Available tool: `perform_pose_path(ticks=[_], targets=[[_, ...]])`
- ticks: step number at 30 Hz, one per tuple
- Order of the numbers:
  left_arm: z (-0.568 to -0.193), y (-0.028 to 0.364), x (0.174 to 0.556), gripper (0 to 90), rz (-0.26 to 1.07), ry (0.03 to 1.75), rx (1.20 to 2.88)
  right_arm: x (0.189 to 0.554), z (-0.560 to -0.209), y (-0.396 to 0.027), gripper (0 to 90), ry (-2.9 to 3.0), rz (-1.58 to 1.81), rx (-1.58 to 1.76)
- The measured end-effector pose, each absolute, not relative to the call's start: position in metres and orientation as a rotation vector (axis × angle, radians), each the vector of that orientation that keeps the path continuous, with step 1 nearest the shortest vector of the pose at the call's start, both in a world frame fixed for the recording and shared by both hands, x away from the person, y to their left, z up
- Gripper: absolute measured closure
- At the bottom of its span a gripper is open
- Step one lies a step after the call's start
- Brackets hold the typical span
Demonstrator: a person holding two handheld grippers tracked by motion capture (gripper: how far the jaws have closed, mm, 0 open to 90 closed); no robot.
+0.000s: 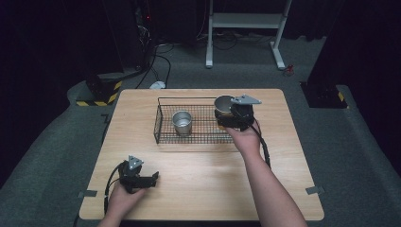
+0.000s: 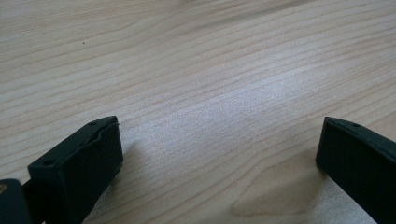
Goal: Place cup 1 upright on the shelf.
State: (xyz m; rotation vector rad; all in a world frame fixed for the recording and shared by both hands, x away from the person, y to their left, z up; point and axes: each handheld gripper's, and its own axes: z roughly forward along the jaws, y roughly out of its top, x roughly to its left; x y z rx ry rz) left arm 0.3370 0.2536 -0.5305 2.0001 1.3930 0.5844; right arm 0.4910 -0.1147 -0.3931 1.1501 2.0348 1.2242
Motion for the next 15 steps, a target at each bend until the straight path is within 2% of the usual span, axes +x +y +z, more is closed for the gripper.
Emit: perform_pose_path(ticks=[15], targets=[[-0.53,0.254,0.337,0.5,0.584,1.393,2.0,0.517,-0.393,-0.105,13.7,2.022,1.22,1.187]])
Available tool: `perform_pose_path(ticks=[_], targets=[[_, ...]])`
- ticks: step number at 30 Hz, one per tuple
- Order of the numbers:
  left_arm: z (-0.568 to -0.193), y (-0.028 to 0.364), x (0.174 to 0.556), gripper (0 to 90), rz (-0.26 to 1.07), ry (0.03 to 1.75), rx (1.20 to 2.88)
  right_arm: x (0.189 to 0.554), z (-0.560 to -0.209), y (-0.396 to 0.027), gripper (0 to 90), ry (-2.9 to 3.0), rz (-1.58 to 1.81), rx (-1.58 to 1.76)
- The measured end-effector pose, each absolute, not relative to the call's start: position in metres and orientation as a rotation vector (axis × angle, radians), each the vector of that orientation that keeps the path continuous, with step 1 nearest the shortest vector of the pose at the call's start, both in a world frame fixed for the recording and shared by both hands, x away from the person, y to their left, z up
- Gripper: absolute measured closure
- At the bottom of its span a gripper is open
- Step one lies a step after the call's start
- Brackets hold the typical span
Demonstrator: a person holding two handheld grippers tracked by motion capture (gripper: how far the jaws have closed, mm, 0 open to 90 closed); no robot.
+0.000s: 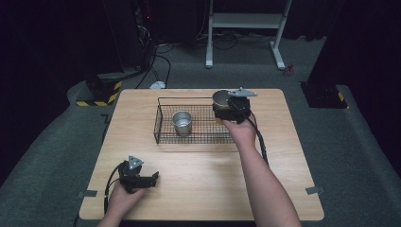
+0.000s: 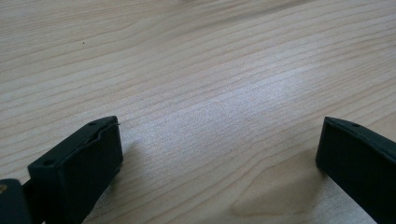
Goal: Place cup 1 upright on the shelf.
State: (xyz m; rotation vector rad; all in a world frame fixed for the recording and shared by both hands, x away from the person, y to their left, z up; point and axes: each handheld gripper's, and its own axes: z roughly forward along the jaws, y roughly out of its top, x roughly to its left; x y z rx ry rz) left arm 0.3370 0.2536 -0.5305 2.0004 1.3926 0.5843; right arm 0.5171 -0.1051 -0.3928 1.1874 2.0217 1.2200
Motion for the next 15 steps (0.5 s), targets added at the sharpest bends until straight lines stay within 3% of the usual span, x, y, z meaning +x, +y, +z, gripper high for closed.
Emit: perform_pose_path(ticks=[15], targets=[[-0.531,0.253,0.337,0.6,0.583,1.394,1.998,0.53,-0.413,-0.099,13.7,2.093,1.132,1.236]])
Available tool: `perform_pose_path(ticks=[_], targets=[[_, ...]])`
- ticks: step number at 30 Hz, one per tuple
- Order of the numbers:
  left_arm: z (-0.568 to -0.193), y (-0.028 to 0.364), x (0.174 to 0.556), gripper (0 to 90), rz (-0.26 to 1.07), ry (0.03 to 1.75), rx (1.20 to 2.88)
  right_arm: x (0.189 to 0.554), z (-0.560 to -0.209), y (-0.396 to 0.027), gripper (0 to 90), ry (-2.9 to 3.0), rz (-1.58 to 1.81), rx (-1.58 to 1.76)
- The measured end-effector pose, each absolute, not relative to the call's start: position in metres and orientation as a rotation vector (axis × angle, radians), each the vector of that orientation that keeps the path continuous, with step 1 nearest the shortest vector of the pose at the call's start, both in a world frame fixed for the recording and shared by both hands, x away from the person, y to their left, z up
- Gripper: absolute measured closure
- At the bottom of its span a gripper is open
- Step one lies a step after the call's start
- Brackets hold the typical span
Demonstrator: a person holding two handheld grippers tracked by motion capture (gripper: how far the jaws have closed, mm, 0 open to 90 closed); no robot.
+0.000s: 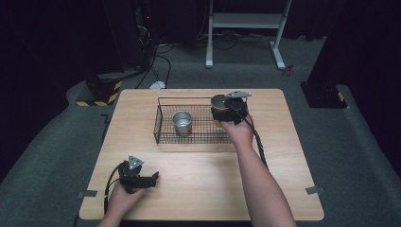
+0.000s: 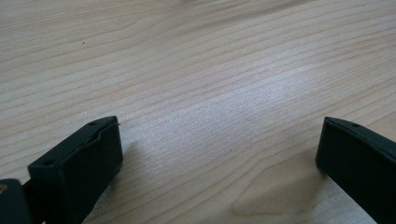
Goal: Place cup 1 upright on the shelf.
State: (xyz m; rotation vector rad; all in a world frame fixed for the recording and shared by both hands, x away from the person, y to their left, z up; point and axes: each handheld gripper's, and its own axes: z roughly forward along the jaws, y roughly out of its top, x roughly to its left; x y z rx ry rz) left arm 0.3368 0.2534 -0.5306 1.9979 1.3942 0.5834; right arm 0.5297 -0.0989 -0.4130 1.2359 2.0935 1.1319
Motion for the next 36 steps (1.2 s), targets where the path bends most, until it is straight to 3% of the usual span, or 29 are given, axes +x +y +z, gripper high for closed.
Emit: perform_pose_path(ticks=[36], targets=[[-0.531,0.253,0.337,0.6,0.583,1.395,1.996,0.545,-0.443,-0.091,13.7,2.186,0.936,1.346]])
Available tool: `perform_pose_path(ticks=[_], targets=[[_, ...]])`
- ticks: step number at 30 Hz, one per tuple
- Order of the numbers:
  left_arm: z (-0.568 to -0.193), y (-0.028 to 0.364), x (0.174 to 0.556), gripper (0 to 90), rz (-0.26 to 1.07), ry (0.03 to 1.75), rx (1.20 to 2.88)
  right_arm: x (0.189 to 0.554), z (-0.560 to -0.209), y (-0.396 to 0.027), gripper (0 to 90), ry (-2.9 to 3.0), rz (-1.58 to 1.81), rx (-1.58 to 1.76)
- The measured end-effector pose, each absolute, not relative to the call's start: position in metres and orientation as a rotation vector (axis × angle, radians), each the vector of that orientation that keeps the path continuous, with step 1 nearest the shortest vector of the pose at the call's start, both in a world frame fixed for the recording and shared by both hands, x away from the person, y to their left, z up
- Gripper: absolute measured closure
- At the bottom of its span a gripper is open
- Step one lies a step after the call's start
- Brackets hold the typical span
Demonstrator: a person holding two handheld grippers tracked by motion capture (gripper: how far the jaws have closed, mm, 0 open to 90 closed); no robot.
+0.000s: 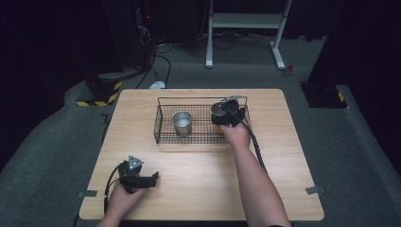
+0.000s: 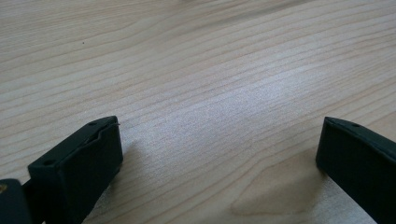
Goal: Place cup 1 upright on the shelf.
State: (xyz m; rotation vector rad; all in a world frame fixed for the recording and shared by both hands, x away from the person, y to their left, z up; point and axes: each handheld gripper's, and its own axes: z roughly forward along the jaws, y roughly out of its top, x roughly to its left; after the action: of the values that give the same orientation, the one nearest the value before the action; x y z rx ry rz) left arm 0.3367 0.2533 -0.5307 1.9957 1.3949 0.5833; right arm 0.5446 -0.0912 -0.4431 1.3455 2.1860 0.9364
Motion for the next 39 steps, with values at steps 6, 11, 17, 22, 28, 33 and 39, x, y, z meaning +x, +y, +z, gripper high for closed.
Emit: perform_pose_path(ticks=[6,11,17,22,28,33,39], targets=[[-0.531,0.253,0.337,0.5,0.582,1.393,1.997,0.545,-0.447,-0.088,13.6,2.197,0.917,1.326],[-0.531,0.253,0.337,0.6,0.582,1.393,1.999,0.544,-0.448,-0.089,13.6,2.196,0.917,1.319],[-0.531,0.253,0.337,0.6,0.583,1.393,1.999,0.54,-0.451,-0.092,13.7,2.197,0.915,1.322],[-0.531,0.253,0.337,0.6,0.583,1.392,1.999,0.537,-0.452,-0.094,13.7,2.19,0.923,1.333],[-0.53,0.254,0.337,0.6,0.587,1.389,2.003,0.536,-0.452,-0.092,12.3,2.189,0.903,1.333],[-0.531,0.254,0.337,0.6,0.587,1.39,2.001,0.535,-0.452,-0.092,7.7,2.196,0.926,1.336],[-0.53,0.254,0.337,0.6,0.588,1.389,2.005,0.532,-0.444,-0.093,7.1,2.17,0.944,1.316]])
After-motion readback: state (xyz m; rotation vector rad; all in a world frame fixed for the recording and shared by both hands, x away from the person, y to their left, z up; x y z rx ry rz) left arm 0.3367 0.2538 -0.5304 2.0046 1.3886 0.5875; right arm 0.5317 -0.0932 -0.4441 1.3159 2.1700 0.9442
